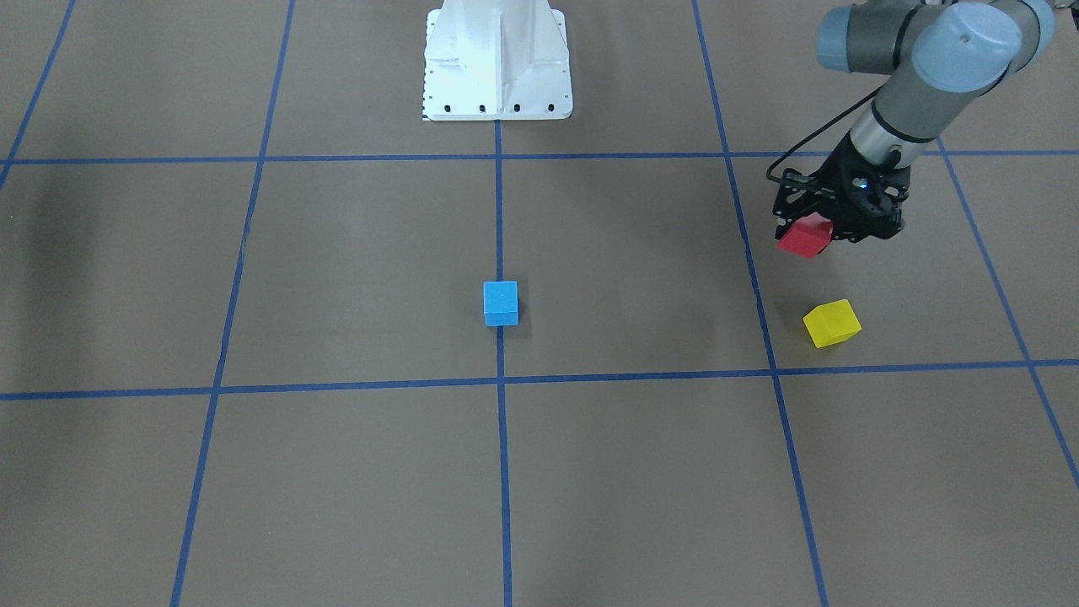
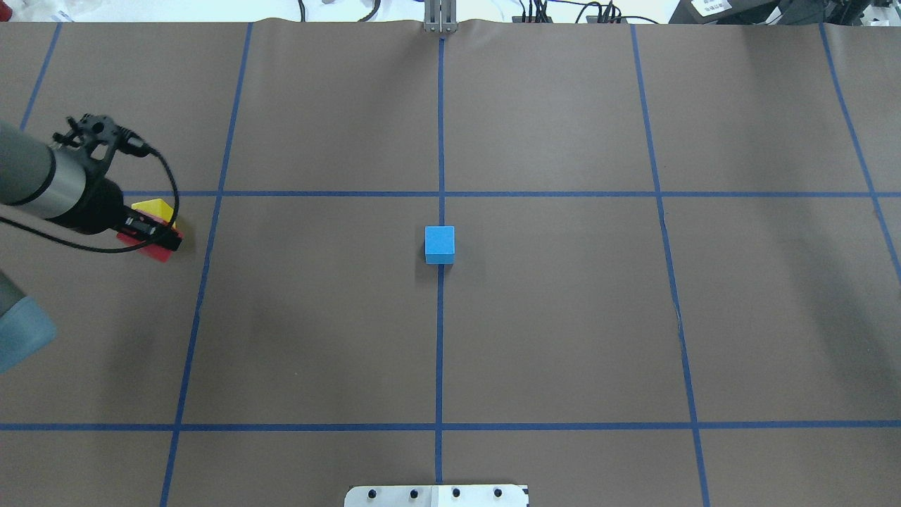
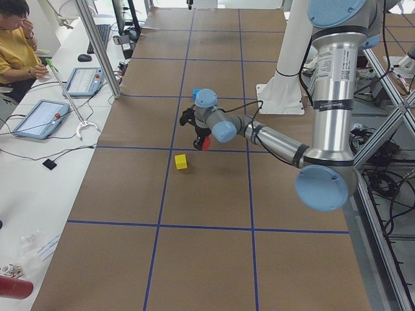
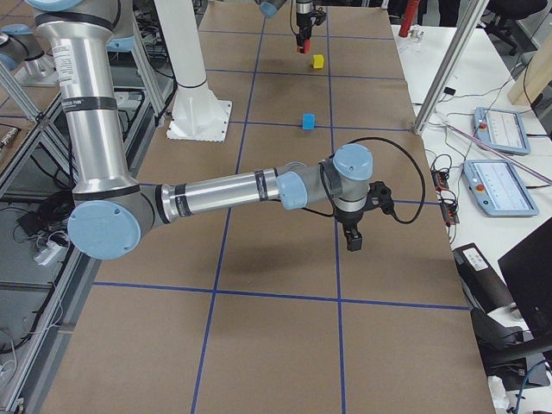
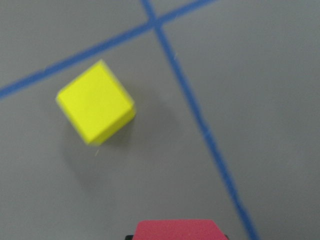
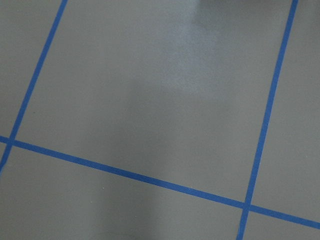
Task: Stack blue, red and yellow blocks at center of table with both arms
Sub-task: 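Carry the red cube with the left gripper above the blue cube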
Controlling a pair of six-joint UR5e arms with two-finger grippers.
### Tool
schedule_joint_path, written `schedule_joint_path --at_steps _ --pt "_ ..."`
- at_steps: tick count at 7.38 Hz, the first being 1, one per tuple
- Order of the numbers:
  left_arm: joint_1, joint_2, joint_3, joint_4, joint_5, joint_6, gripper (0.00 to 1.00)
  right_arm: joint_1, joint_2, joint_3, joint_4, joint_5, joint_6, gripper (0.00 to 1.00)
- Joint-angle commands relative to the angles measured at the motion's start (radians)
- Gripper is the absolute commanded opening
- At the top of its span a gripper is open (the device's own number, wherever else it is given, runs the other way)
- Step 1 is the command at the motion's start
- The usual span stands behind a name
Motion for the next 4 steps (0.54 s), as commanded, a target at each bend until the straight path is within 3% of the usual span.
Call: schedule_joint_path --at_steps 1,2,4 --pt "0.089 -0.332 0.067 0.240 0.063 -0.201 0.00 0.026 -0.008 -0.034 0.000 0.002 -0.048 1.00" --pt "0.154 -0.444 0.151 0.247 0.133 -0.293 0.00 0.030 -0.009 -0.041 0.000 0.001 -0.048 1.00" --pt "0.226 -0.641 0.331 0.244 0.187 -0.418 0.00 0.036 -0.009 -0.058 0.002 0.002 -0.048 1.00"
